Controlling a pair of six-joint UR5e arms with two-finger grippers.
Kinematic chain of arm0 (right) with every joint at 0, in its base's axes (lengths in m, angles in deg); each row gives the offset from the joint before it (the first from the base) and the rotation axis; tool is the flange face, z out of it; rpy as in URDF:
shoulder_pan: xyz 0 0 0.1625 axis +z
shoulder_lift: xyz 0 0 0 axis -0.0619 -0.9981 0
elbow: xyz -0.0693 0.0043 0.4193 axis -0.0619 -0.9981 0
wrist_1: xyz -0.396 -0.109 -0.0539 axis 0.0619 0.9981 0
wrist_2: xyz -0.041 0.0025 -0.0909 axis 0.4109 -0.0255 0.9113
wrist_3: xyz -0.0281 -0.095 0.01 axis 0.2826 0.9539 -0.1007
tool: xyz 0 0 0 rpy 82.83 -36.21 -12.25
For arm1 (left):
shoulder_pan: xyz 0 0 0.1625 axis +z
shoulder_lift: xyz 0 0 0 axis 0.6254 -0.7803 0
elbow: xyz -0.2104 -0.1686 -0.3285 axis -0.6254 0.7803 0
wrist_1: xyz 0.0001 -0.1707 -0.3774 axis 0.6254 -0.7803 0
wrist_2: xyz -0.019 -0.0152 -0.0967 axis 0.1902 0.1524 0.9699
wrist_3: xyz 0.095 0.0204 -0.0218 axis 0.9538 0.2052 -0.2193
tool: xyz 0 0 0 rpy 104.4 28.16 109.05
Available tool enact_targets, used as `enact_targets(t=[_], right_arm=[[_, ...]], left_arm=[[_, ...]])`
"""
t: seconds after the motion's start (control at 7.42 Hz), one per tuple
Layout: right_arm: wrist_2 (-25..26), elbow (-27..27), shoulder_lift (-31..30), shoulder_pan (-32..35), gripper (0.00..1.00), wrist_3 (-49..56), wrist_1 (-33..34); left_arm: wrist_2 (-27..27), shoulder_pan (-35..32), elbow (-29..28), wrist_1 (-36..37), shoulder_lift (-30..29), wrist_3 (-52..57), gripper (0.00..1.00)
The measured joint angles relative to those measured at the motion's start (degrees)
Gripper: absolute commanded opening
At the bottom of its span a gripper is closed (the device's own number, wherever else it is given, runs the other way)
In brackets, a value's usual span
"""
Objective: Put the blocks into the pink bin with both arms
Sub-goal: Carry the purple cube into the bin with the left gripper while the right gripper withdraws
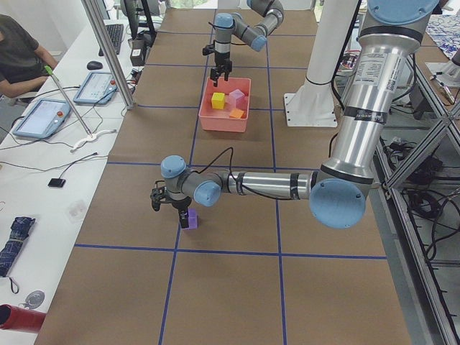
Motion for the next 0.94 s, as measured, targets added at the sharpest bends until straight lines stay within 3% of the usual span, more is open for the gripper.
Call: enact_targets(t=[0.27,0.4,0.67,0.94], right_arm=[[-0.4,5.7,-3.6,1.8,0.99,0.3,3.4],[-0.5,8.3,-6.1,2.8,0.99,1.0,4.6],[-2.1,12.7,-12.5,5.8,0.99,7.4,5.2],[-5.4,14.2,-18.8,10.0,0.99,17.3,4.7]], left_arm=[[0.7,0.2,0.8,-0.1,-0.2,-0.7,0.0],[4.3,0.3,2.8,0.3,-1.0,-3.3,0.0],[13.6,1.1,10.2,1.1,-4.2,-16.6,0.0],[15.5,6.1,18.4,1.4,-8.6,-33.1,0.0]])
